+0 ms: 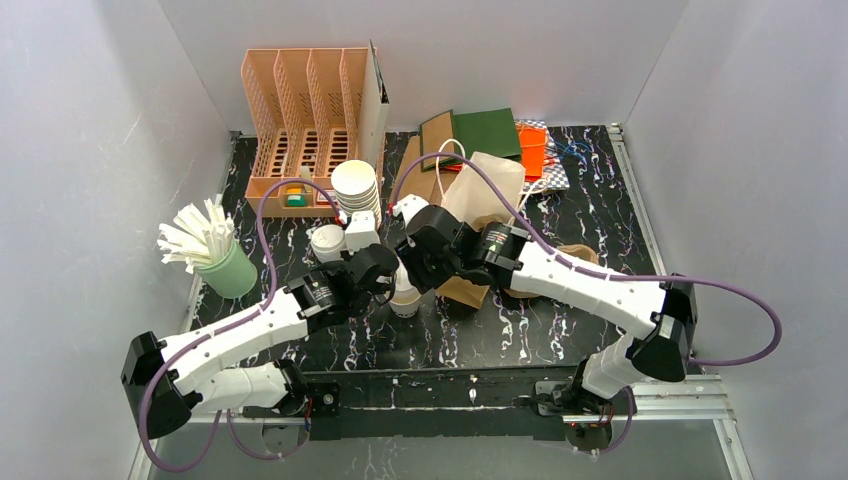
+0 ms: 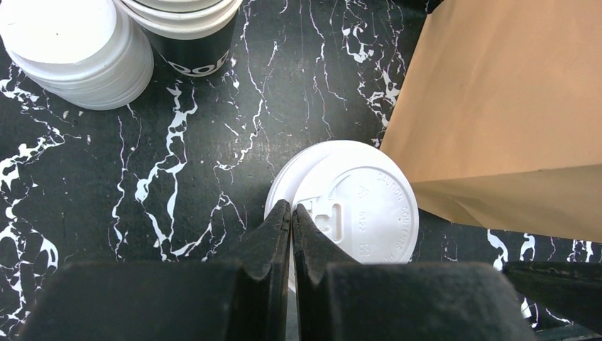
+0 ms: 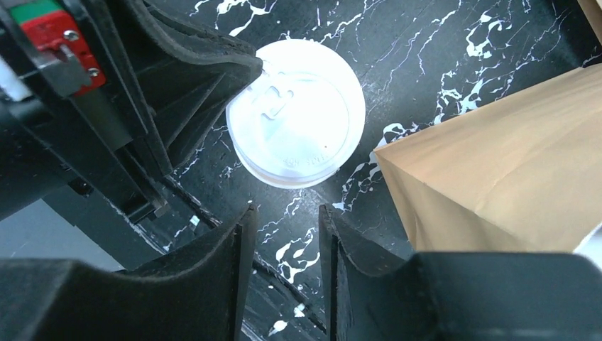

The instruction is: Pack the takeout coffee

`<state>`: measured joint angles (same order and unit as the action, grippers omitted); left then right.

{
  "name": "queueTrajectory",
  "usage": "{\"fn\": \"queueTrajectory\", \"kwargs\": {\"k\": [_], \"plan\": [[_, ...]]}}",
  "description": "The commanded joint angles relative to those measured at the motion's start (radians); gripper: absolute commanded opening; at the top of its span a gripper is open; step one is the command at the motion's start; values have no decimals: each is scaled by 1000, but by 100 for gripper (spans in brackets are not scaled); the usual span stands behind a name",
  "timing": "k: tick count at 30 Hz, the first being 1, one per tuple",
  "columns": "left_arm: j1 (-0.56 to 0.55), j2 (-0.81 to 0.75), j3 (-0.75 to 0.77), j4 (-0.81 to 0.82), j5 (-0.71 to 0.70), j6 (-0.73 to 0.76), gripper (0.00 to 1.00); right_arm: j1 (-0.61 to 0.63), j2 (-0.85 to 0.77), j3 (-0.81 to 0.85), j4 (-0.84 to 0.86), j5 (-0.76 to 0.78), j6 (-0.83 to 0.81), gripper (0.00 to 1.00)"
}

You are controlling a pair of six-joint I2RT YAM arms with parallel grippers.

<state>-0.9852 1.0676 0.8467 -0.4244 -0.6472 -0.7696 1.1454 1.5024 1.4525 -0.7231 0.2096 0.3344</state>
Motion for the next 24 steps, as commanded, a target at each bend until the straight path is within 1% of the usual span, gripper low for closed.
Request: {"fn": "queueTrajectory", "kwargs": {"k": [1, 7, 14, 24], "plan": [[-4, 4, 27, 6, -36, -12, 2, 1, 13, -24, 52, 32, 37, 47], [-4, 17, 16, 8, 10, -25, 2, 2, 43, -45, 66, 53, 44, 49], [-5, 11, 3, -6, 9, -27, 2, 2, 85, -56, 75, 77, 60, 49], [-4, 14, 2, -50, 16, -55, 4, 2, 101, -60, 100, 128, 85, 49]]}}
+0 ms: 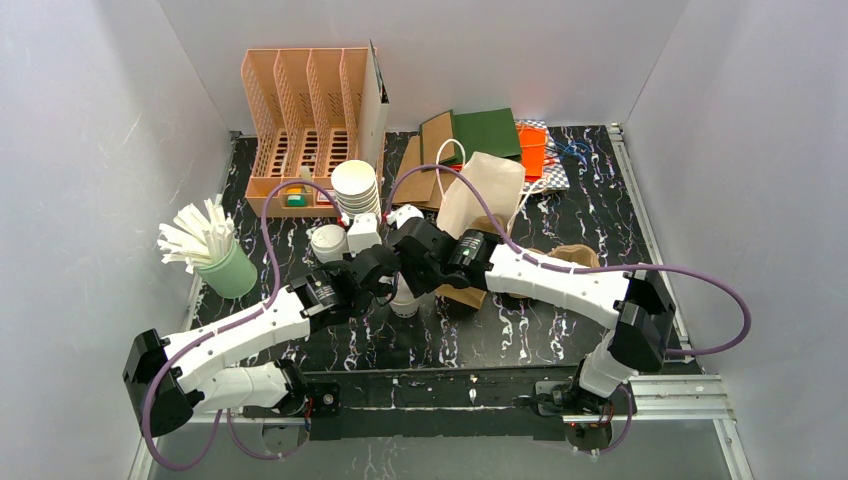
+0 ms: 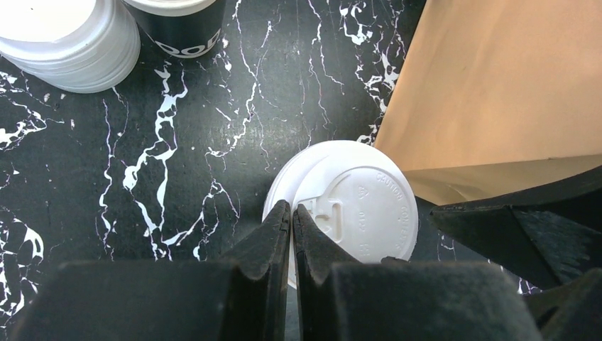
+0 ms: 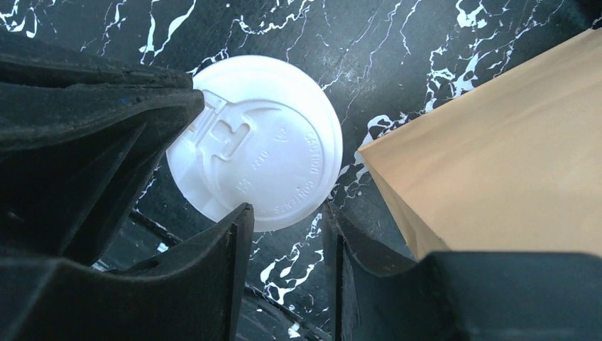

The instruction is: Pack the takeout coffee

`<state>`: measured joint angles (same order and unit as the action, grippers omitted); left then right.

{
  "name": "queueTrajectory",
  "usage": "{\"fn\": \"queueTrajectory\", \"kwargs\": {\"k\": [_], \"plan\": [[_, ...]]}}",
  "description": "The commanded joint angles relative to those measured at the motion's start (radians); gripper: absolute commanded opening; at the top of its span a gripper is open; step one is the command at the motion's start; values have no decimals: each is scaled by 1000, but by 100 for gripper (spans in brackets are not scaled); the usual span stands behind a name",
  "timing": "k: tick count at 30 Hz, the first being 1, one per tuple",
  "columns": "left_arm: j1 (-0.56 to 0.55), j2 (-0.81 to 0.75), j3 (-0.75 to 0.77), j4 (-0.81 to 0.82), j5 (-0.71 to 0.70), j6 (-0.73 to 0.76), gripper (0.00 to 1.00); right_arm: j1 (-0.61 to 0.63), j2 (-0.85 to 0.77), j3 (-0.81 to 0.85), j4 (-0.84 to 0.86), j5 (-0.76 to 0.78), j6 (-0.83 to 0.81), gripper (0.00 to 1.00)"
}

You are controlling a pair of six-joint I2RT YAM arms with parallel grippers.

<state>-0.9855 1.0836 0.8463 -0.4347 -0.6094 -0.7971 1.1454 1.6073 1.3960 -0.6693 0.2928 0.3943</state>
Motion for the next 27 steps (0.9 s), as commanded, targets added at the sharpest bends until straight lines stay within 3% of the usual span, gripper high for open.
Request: {"fn": "queueTrajectory", "kwargs": {"k": [1, 19, 27], "plan": [[-4, -3, 1, -41, -19, -29, 4, 2, -5, -4, 50, 52, 27, 49], [-4, -6, -25, -46, -27, -51, 6, 2, 38, -16, 91, 39, 23, 50], [-4, -17, -28, -50, -45, -57, 22, 2, 47, -26, 97, 26, 17, 50]]}}
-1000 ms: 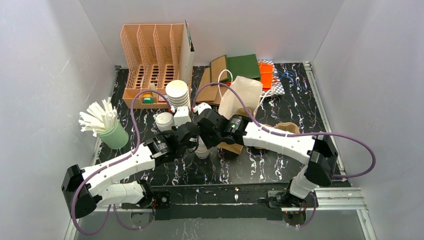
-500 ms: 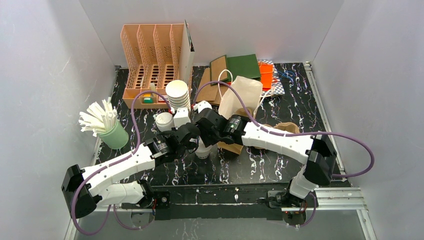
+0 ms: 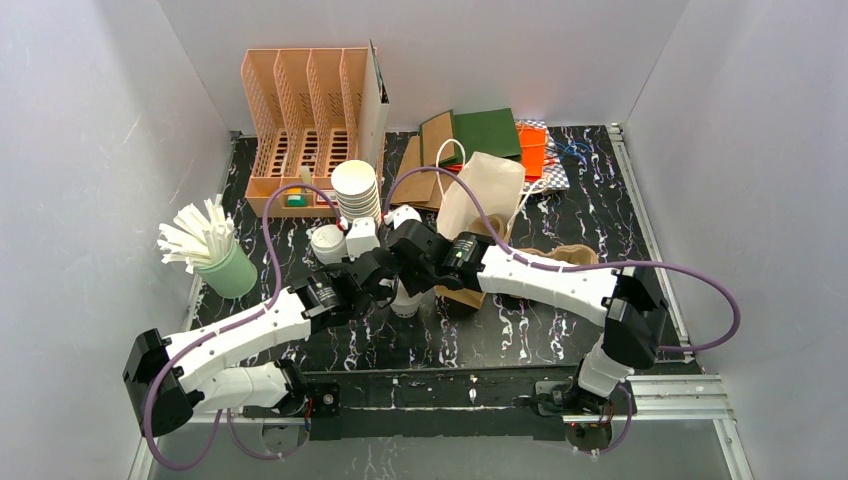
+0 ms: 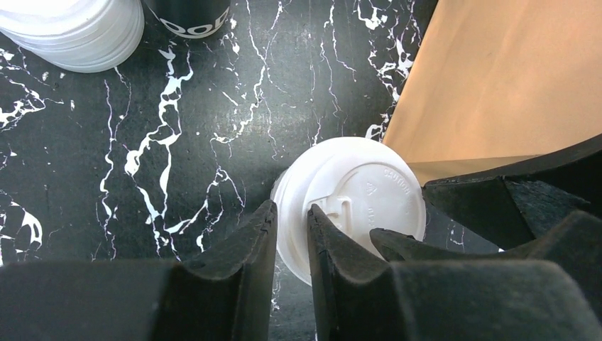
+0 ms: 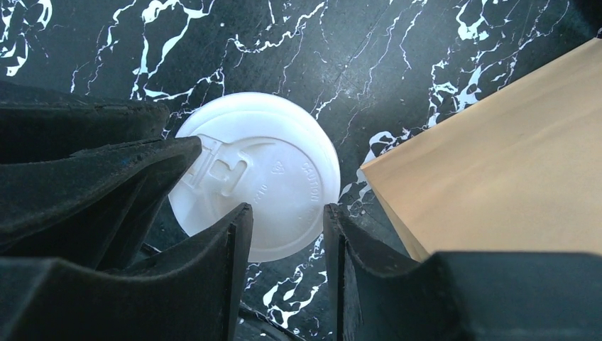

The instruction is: Pack the takeout coffee

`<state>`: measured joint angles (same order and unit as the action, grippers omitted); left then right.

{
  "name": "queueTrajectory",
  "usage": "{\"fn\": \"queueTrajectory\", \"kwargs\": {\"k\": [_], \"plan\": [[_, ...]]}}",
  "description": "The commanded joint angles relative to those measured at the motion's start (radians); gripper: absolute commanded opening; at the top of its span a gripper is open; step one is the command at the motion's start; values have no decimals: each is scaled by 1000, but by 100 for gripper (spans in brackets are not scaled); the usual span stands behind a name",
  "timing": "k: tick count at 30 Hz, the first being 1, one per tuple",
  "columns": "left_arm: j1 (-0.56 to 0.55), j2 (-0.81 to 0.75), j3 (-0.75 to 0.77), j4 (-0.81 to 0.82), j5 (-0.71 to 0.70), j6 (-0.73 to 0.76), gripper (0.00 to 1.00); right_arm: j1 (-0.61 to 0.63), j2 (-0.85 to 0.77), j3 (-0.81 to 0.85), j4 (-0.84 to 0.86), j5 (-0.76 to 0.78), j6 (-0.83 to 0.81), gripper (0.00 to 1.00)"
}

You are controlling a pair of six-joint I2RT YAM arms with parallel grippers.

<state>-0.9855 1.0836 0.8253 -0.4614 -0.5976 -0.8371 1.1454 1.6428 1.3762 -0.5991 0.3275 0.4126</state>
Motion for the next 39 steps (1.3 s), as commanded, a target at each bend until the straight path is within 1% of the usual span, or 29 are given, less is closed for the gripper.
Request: {"fn": "queueTrajectory", "kwargs": {"k": [1, 3, 8, 16, 22, 23, 25, 26, 27, 35, 39], "plan": [[-4, -21, -4, -25, -55, -17, 24, 2, 12, -6, 27, -14, -1, 50], [-4, -28, 2, -33, -54, -16, 26, 2, 9, -6, 28, -23, -1, 50], [-5, -59, 14, -54, -36, -12, 26, 2, -7, -5, 38, -32, -14, 51], [-4, -110, 17, -77, -32, -16, 28, 2, -18, 17, 32, -47, -31, 57], [-1, -124, 21, -104, -32, -24, 26, 1, -42, 24, 28, -37, -52, 71], [1, -132, 16, -104, -32, -29, 25, 1, -45, 30, 26, -38, -51, 75], [10, -151, 0, -94, -22, -35, 25, 1, -42, 49, 18, -54, -45, 90], [15, -161, -9, -87, -15, -38, 24, 0, -37, 56, 15, -65, -39, 95], [21, -170, -18, -80, -7, -43, 24, 0, -31, 64, 10, -70, -33, 98], [71, -217, -108, -10, 72, -64, 23, 0, -16, 86, 23, -84, -14, 98], [133, -226, -133, 7, 149, -57, 22, 1, -3, 98, 21, -124, -33, 98]]}}
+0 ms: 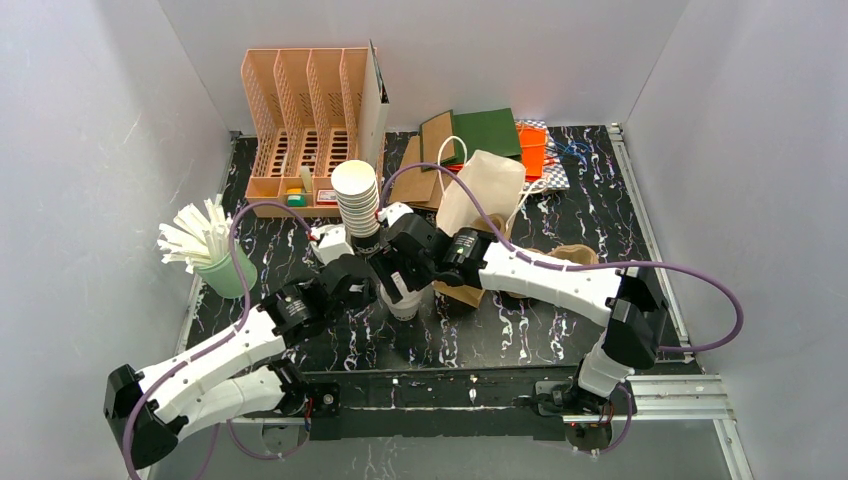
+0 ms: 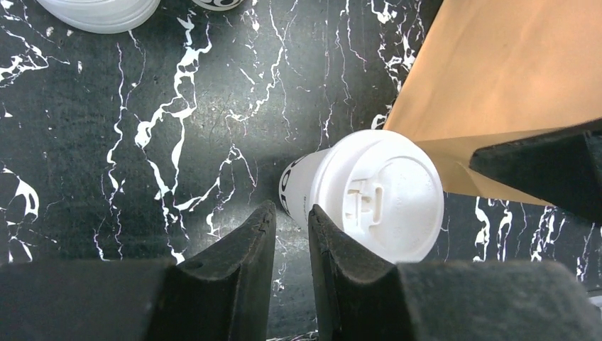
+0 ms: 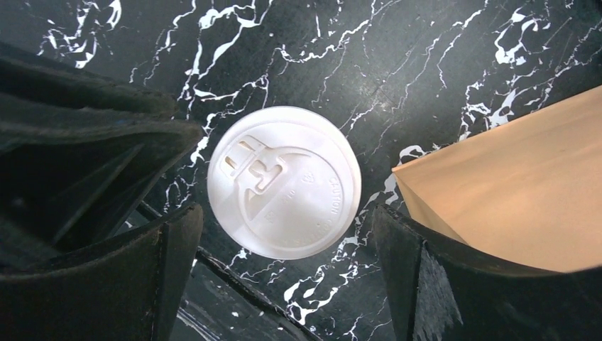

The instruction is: Pack the takeout coffee

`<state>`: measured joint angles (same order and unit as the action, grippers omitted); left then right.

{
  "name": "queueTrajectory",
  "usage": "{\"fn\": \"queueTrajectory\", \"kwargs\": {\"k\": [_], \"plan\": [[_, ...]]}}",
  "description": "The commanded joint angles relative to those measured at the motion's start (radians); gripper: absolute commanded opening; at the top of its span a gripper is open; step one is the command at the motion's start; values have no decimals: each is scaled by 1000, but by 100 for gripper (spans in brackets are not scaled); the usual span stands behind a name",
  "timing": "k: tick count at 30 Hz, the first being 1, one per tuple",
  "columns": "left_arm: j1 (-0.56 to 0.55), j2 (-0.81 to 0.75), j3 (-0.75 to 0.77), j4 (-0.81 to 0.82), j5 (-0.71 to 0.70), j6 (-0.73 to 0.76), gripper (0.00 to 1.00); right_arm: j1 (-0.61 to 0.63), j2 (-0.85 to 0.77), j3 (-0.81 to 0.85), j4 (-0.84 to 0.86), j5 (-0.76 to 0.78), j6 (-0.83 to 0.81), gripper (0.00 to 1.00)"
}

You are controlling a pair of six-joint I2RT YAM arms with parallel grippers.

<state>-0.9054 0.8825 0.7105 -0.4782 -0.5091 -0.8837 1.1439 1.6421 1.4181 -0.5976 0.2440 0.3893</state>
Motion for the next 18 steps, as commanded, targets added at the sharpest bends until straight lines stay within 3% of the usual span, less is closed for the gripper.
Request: {"fn": "queueTrajectory", "kwargs": {"k": [1, 7, 18], "plan": [[75, -26, -21, 25, 84, -8, 22, 2, 5, 58, 16, -53, -17, 98], [155, -45, -55, 61, 192, -7, 22, 1, 41, 72, 3, -82, -35, 98], [163, -33, -53, 35, 182, 3, 22, 2, 78, 78, -34, -40, -37, 95]]}}
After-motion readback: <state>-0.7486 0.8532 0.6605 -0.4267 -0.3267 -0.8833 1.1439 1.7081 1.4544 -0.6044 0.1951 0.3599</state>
